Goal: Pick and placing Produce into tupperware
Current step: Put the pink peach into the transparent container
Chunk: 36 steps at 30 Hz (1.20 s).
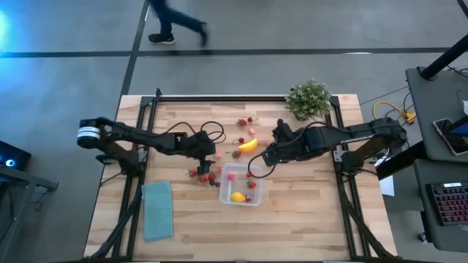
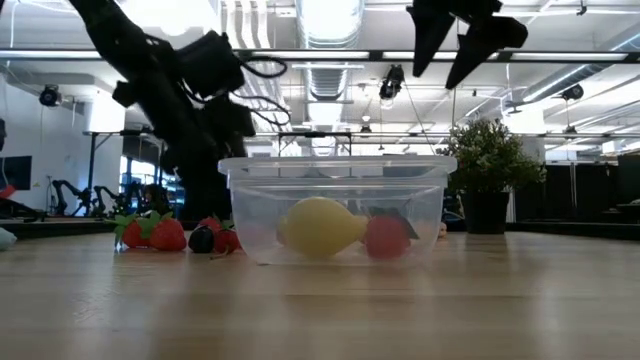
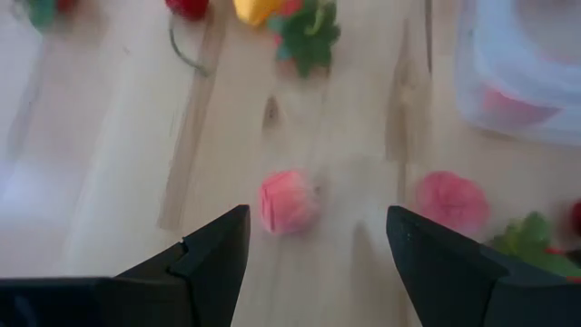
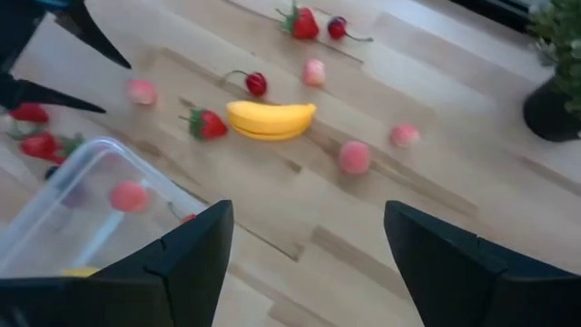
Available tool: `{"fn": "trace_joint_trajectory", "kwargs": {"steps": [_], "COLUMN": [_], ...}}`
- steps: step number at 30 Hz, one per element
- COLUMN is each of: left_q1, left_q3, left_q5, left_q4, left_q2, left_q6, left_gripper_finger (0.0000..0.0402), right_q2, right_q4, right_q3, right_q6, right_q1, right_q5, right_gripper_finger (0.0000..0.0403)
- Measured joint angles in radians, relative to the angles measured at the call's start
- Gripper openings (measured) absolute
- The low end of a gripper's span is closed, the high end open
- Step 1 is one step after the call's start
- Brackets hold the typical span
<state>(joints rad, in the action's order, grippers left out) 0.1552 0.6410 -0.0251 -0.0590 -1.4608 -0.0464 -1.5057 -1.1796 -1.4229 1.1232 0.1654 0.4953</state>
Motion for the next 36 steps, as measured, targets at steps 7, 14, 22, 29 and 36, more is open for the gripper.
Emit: {"fn": "trace_joint_trajectory", "kwargs": {"steps": [7, 14, 22, 29, 36], "left_q1": [0.044, 0.057, 0.057, 0.057, 0.049], "left_q3": [0.000, 0.016, 0.025, 0.027, 0.030], "left_q5": [0.055, 0.120, 0.141, 0.135, 0.137], "left_q4": [0.090, 0.091, 0.106, 0.105, 0.093], "left_q2": [-0.046, -0.089, -0.142, -0.119, -0.022], "left_q6": [0.007, 0.007, 0.005, 0.005, 0.013], "left_gripper_finger": [0.0244, 0.0244, 0.0193, 0.0097, 0.0078], "right_q2": [0.024, 0.048, 0.075, 0.078, 0.078], "right_q4": [0.004, 0.007, 0.003, 0.004, 0.005], "right_q3": [0.061, 0.090, 0.119, 0.119, 0.119], "right_q6": [0.024, 0.039, 0.082, 0.083, 0.082], "right_q1": [0.000, 0.000, 0.000, 0.000, 0.000], "right_q5": [-0.003, -0.004, -0.004, -0.004, -0.005], "right_gripper_finger": [0.0272, 0.0270, 0.0270, 0.0270, 0.0270]}}
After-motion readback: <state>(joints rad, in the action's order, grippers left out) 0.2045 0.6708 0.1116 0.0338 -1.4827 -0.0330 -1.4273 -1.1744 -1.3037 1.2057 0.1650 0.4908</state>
